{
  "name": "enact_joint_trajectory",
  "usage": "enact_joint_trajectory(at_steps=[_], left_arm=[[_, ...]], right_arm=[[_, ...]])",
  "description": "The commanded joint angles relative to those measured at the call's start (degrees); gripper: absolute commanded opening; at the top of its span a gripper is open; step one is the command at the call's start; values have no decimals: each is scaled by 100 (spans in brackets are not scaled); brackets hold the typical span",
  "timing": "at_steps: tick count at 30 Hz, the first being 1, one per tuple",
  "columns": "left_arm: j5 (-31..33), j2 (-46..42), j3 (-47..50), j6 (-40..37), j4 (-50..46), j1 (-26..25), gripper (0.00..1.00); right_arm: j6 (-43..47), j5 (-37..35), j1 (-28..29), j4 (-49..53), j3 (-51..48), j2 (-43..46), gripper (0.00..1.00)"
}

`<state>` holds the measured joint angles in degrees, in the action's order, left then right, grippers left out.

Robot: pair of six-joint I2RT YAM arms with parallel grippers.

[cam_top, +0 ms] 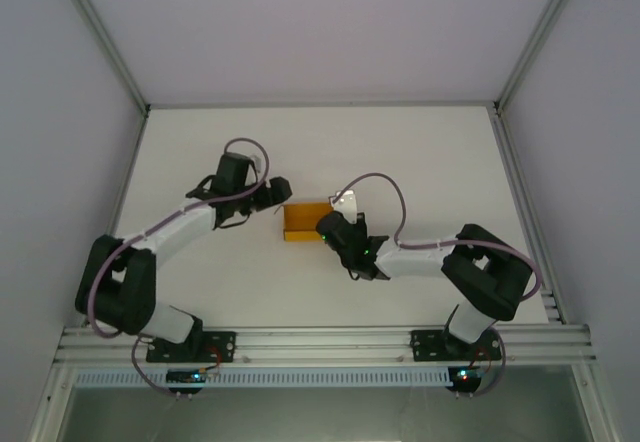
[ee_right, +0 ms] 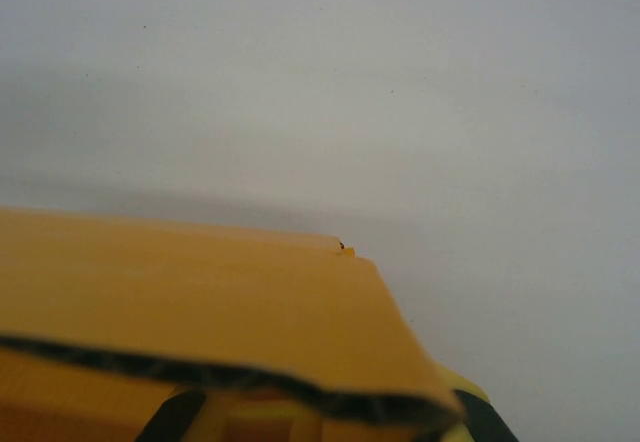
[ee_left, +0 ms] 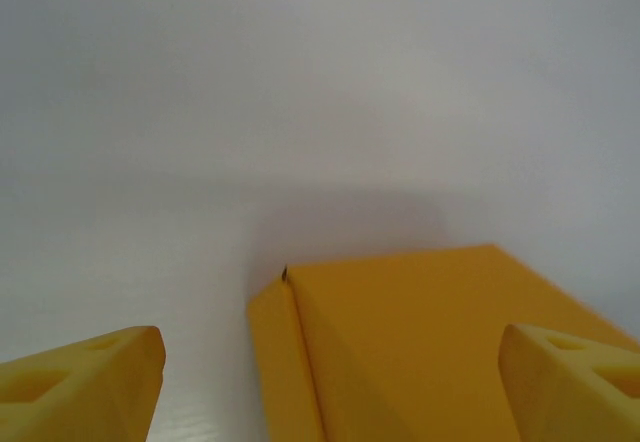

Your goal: Assemble paper box

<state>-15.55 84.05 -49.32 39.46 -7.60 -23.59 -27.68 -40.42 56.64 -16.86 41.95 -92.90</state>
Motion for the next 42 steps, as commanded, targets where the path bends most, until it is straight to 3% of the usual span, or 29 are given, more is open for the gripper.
enact_joint_trajectory(at_steps=[1, 8, 20, 24, 28, 33, 38, 42], left_arm=[[-680, 85, 155, 275, 668, 15, 81], [-1037, 554, 545, 583, 1370, 13, 61], [-1126, 766, 1283, 853, 2255, -57, 48], [-1094, 923, 1384, 870, 2474, -101, 44], [-1217, 1051, 1447, 888, 2702, -110, 41], [-1140, 1139, 1429, 788, 2649, -119, 37], [-1055, 1259, 1392, 672, 2645, -111, 34], [-1075, 1443, 1337, 598, 2655, -89, 30]], right_arm=[[-137, 96, 99, 737, -41, -202, 5], [-86, 56, 237, 906, -49, -101, 11], [-398, 353, 589, 2218, -76, 828, 38], [-629, 736, 645, 2832, -229, 1202, 52], [-800, 994, 672, 3310, -372, 1525, 56], [-551, 1393, 672, 3611, -352, 1971, 73], [-407, 1979, 233, 3377, -502, 2407, 100], [-305, 2579, -397, 3287, -494, 2601, 99]])
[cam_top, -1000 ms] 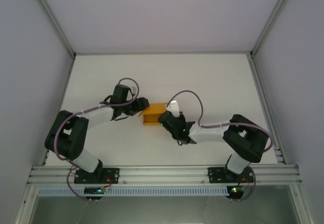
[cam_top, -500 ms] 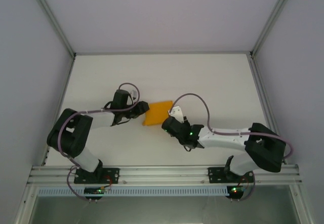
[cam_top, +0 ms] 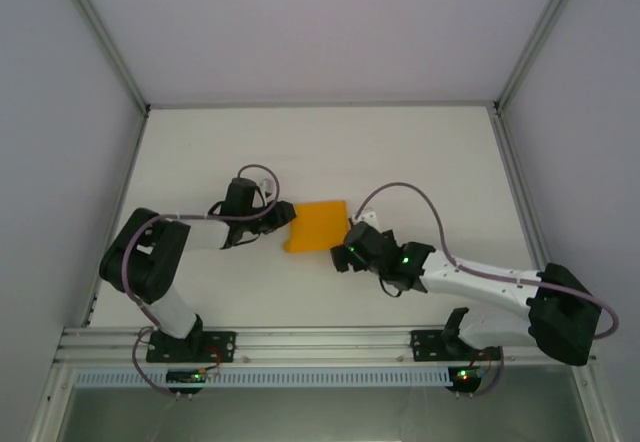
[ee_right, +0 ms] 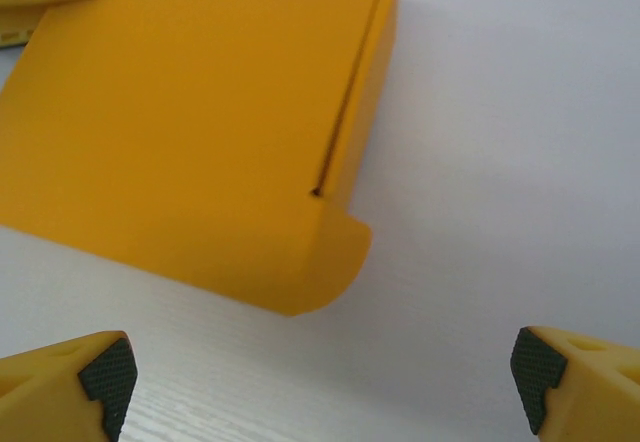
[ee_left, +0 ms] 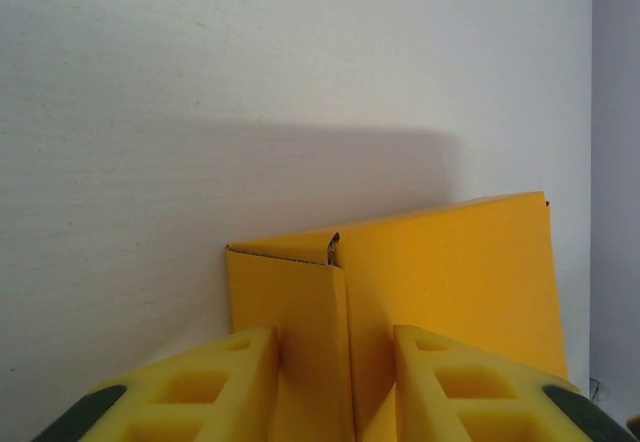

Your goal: Assemble paper box

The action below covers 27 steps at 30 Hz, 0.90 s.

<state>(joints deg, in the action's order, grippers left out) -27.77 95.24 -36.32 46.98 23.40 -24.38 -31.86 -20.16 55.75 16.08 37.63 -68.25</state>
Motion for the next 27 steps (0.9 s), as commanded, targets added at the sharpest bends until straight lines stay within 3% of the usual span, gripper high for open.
enact_joint_trajectory(at_steps=[1, 8, 13, 27], left_arm=[[131, 374, 33, -137, -396, 13, 29], [-324, 782, 59, -37, 121, 249, 18], [-582, 916, 133, 21, 452, 420, 15], [-1071, 1180, 298, 213, 1226, 719, 10]], right_arm=[[108, 742, -480, -33, -44, 162, 99], [85, 1844, -1649, -254, 128, 169, 99], [23, 2361, -2143, -395, 365, -134, 99], [-491, 4822, -2909, -1489, 1510, -2418, 99]])
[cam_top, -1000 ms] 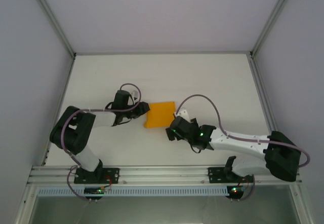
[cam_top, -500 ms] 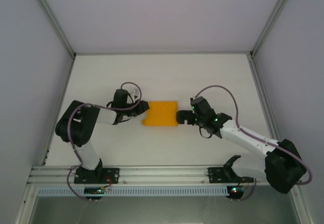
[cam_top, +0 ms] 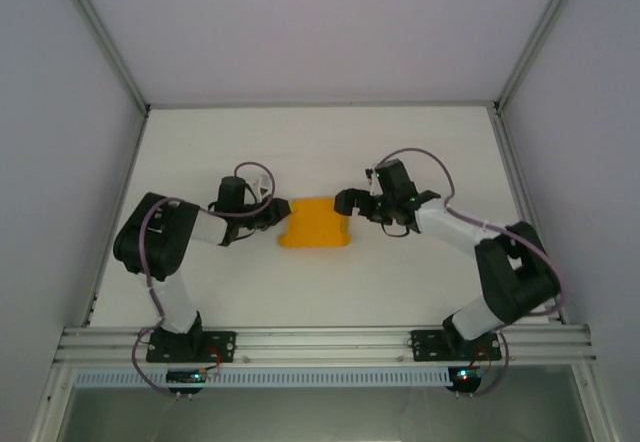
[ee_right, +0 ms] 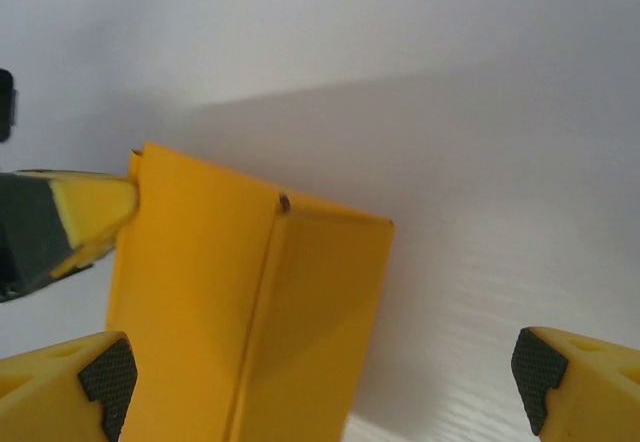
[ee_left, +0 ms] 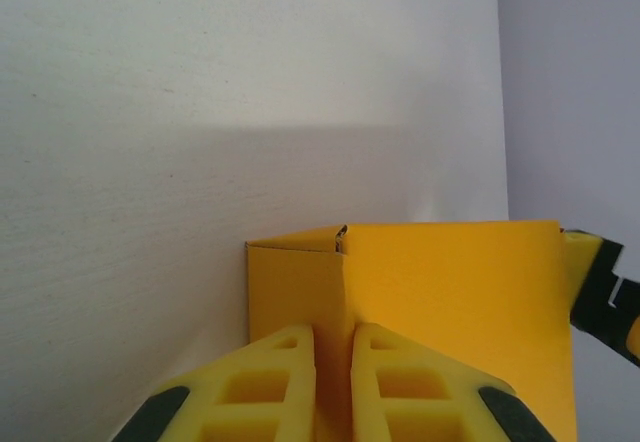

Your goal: Assemble paper box

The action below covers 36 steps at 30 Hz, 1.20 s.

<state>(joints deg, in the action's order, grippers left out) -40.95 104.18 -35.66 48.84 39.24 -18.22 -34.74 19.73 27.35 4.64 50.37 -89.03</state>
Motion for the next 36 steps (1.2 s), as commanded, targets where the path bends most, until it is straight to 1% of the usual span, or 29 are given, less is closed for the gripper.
enact_joint_trajectory(at_steps=[1, 4, 9, 11, 13, 14, 16, 17, 18, 20, 21, 22, 23, 25, 26, 27, 29, 31, 33, 35, 36], left_arm=[[205, 309, 260, 45, -293, 135, 10], [159, 356, 274, 94, -245, 205, 10], [174, 314, 297, 102, -201, 209, 10], [159, 292, 279, 58, -211, 205, 15], [101, 254, 244, 15, -200, 205, 18], [86, 214, 222, -12, -195, 205, 19], [143, 55, 171, -26, -226, 201, 20], [174, -57, 124, -66, -233, 175, 23], [198, -202, 68, -144, -270, 146, 29], [287, -600, -84, -457, -479, 59, 48], [367, -876, -160, -729, -654, -7, 61], [478, -1146, -234, -1016, -898, -68, 78], [629, -1433, -310, -1374, -1164, -149, 100], [1193, -2107, -468, -2268, -1854, -425, 100], [1615, -2447, -505, -2730, -2105, -588, 100], [2054, -2826, -487, -3313, -2274, -868, 100], [2717, -3450, -405, -4442, -2430, -1436, 100], [3045, -3987, -188, -5651, -2424, -2031, 100], [3228, -4342, 9, -6628, -2445, -2509, 100], [3546, -4464, 62, -7398, -2632, -2942, 100], [3853, -4433, 68, -7655, -2658, -3133, 100]], right_arm=[[-330, 951, -103, -456, 290, -503, 100], [-574, 1366, -165, -802, 336, -865, 97], [-966, 1880, -52, -1648, 132, -1042, 84], [-1377, 2074, 1, -2124, -10, -1068, 73], [-1853, 2241, 19, -2747, -193, -1045, 58], [-1956, 2254, 24, -2861, -241, -1018, 52], [-2046, 2216, 18, -2859, -290, -931, 47], [-2040, 2163, 16, -2750, -290, -869, 46], [-1999, 2105, 16, -2602, -283, -799, 46], [-1932, 1971, 2, -2260, -271, -627, 43], [-1950, 1922, -36, -2144, -290, -521, 42], [-2027, 1887, -69, -2094, -330, -415, 41], [-2137, 1872, -119, -2069, -377, -306, 41], [-2387, 1947, -265, -1955, -464, -67, 41], [-2482, 2003, -344, -1799, -470, 37, 41], [-2533, 2076, -450, -1574, -472, 163, 41], [-2580, 2168, -655, -976, -430, 397, 40], [-2764, 2352, -930, -411, -324, 614, 39], [-2984, 2712, -1220, 138, -146, 757, 39], [-3255, 3173, -1463, 462, 12, 829, 39], [-3321, 3319, -1554, 617, 70, 867, 39]])
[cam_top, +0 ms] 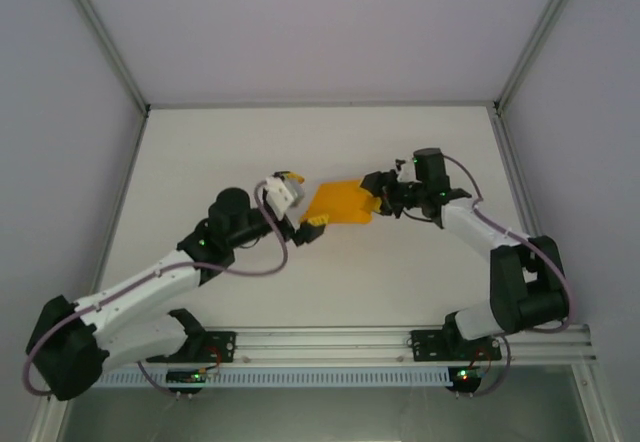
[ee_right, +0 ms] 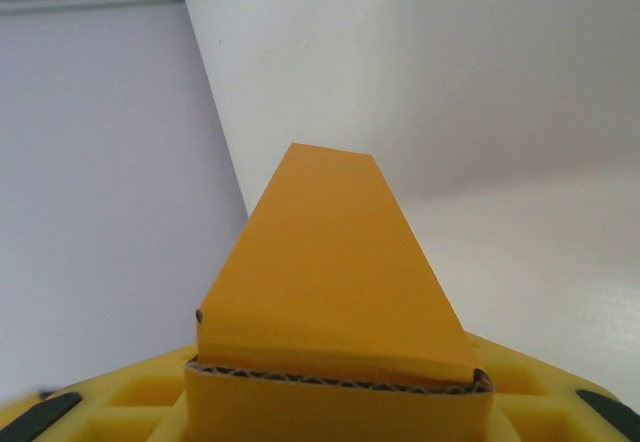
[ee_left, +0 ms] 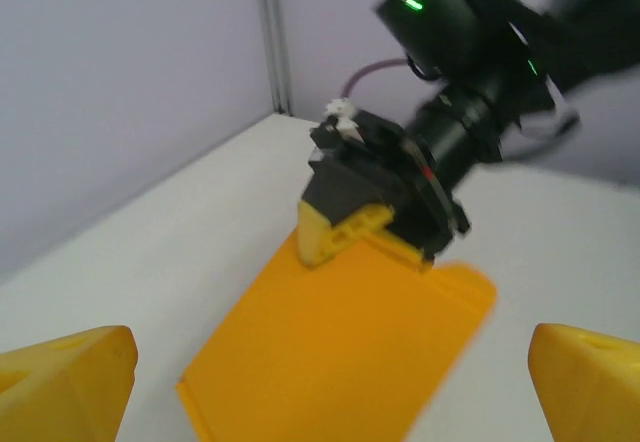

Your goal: Assemble paper box

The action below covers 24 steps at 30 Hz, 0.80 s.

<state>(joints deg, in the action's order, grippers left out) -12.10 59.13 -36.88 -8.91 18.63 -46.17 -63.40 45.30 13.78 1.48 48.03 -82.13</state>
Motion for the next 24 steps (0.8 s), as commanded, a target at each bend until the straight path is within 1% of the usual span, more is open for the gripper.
enact_joint_trajectory(at_steps=[1, 2, 4, 6, 8, 10, 13, 15, 19, 21, 24], left_arm=[[1310, 148, 171, -2095, -622, -510, 100], [1673, 260, 130, -2290, -649, -660, 100], [2202, 550, 23, -2566, -702, -860, 100], [2975, 909, -132, -2749, -646, -1056, 100], [3403, 1190, -227, -2924, -572, -1180, 100], [3474, 1342, -189, -3070, -294, -1233, 100], [3519, 1494, -215, -3081, 44, -1270, 100], [3340, 1507, -214, -3084, 138, -1312, 100], [2691, 1401, -132, -2991, 444, -1315, 100], [2635, 1404, -127, -3032, 584, -1311, 99], [2652, 1451, -178, -3118, 706, -1313, 93]], right_arm=[[-516, 880, -264, 1013, 349, 225, 39], [-583, 965, -311, 1116, 397, 292, 39], [-612, 1029, -397, 1464, 506, 421, 39], [-533, 1132, -455, 1758, 641, 549, 36], [-243, 1071, -499, 2268, 794, 666, 36], [-17, 1025, -517, 2581, 858, 749, 34], [156, 947, -512, 2709, 827, 802, 34], [166, 982, -499, 2729, 779, 799, 34], [193, 989, -491, 2692, 722, 777, 34], [195, 1007, -443, 2686, 722, 766, 34], [234, 1032, -346, 2680, 730, 734, 34]])
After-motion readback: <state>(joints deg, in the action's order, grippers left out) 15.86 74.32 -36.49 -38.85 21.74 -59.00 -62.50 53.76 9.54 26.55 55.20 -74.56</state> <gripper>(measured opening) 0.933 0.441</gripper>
